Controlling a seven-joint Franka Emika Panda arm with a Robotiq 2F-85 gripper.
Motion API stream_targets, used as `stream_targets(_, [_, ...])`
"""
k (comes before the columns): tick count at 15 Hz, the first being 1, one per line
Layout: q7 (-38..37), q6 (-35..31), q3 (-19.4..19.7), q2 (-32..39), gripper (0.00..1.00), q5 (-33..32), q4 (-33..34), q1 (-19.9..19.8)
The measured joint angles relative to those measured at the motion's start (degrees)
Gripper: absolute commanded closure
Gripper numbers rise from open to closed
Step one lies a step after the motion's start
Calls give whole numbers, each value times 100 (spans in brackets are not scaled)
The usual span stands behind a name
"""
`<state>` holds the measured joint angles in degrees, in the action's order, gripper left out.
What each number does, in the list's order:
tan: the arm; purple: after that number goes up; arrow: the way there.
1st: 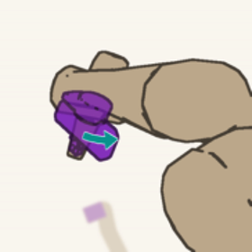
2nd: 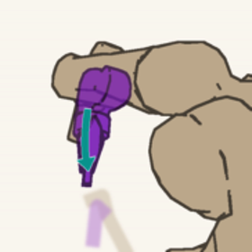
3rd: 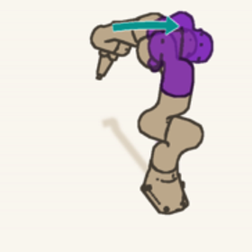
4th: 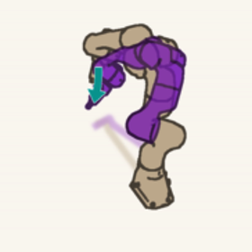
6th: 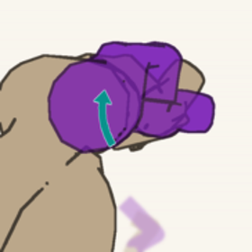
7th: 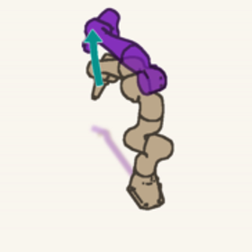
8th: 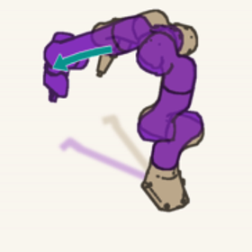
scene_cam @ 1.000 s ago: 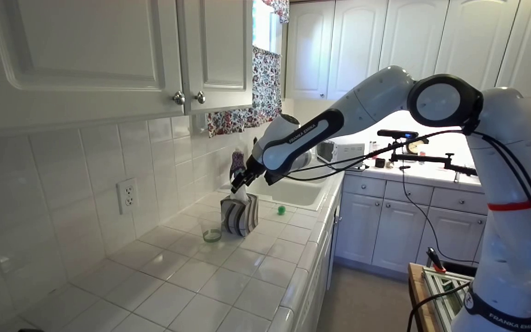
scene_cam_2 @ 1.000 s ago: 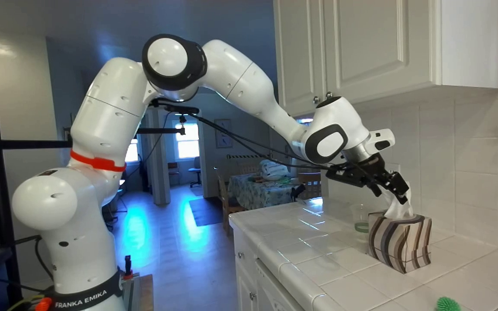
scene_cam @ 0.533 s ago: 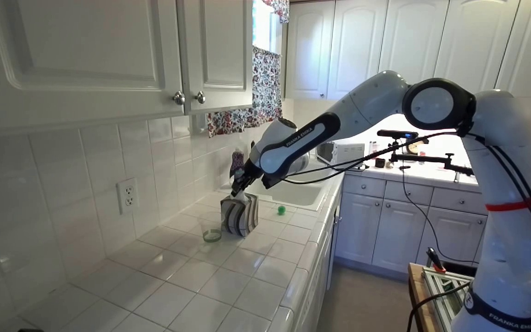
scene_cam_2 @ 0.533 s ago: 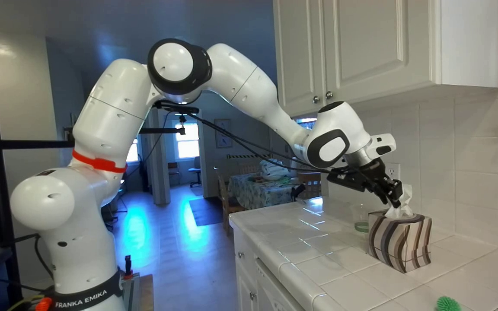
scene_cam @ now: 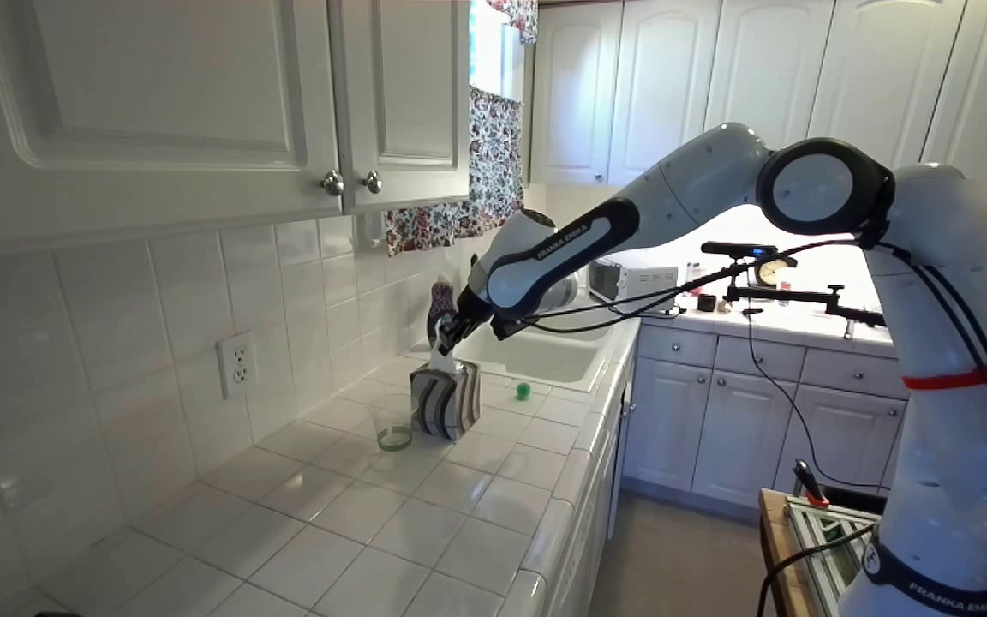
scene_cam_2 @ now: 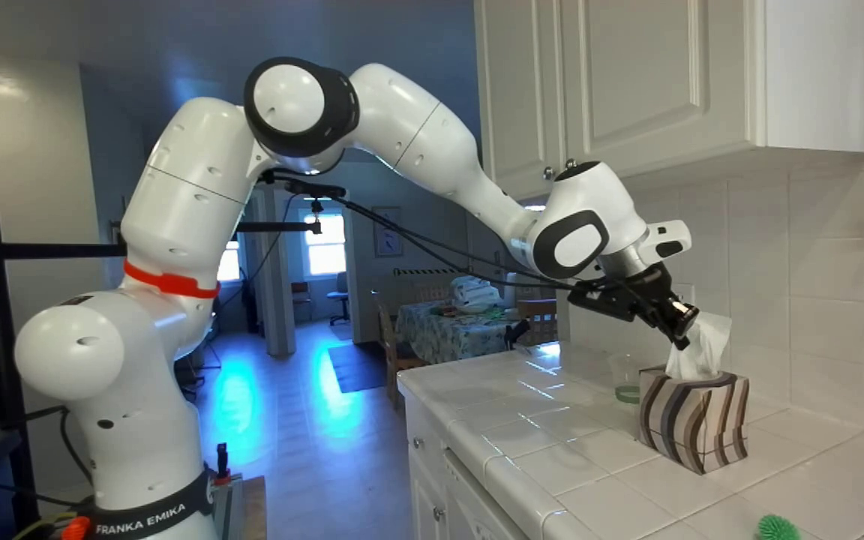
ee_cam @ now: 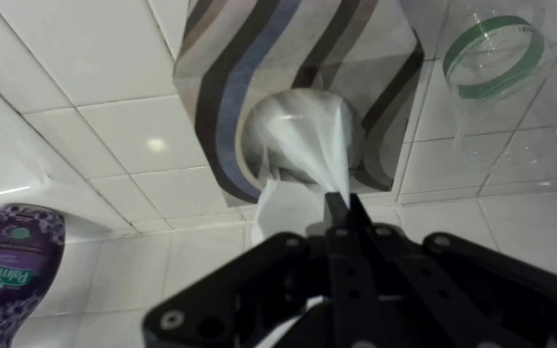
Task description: Pull out a tissue from the box and use it to wipe the counter
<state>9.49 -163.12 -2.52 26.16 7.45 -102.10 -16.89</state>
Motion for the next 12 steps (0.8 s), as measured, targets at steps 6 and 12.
stream_targets(6, [364, 789, -5, -550, 100, 148, -213, -145])
stream_targets(12, [692, 1572, 128, -1073, 100, 217, -439, -114])
